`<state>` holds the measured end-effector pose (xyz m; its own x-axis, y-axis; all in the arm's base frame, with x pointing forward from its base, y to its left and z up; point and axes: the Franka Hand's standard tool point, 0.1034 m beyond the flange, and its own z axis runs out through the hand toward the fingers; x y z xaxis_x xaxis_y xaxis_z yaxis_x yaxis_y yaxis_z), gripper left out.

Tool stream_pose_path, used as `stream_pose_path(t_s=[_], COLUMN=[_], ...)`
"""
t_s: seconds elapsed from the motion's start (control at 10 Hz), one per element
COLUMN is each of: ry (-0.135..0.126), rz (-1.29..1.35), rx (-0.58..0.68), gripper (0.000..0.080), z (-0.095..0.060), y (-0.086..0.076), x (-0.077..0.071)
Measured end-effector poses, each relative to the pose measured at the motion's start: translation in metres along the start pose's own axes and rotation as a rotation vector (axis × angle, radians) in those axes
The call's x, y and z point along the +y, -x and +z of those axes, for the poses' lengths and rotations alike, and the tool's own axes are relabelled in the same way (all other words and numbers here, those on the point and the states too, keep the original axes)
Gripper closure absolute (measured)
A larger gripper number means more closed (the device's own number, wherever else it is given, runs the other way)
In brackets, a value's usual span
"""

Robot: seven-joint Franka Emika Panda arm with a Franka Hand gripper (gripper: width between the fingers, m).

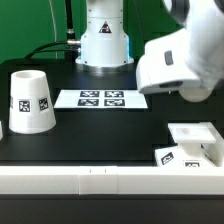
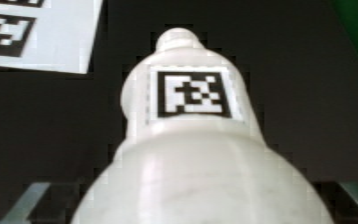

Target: Assemble lamp

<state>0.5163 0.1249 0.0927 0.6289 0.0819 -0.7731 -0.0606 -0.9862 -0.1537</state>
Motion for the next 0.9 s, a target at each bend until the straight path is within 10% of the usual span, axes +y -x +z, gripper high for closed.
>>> stream_pose_path(t_s=[0.6,0.9], ry=[-0.005,-0.002], rz=[-0.023,-0.041], rx=[0.263,0.435], gripper=[0.0225,0.0225], z=[-0.012,-0.047], y=[-0.021,-0.007], x=[0.003,0.008])
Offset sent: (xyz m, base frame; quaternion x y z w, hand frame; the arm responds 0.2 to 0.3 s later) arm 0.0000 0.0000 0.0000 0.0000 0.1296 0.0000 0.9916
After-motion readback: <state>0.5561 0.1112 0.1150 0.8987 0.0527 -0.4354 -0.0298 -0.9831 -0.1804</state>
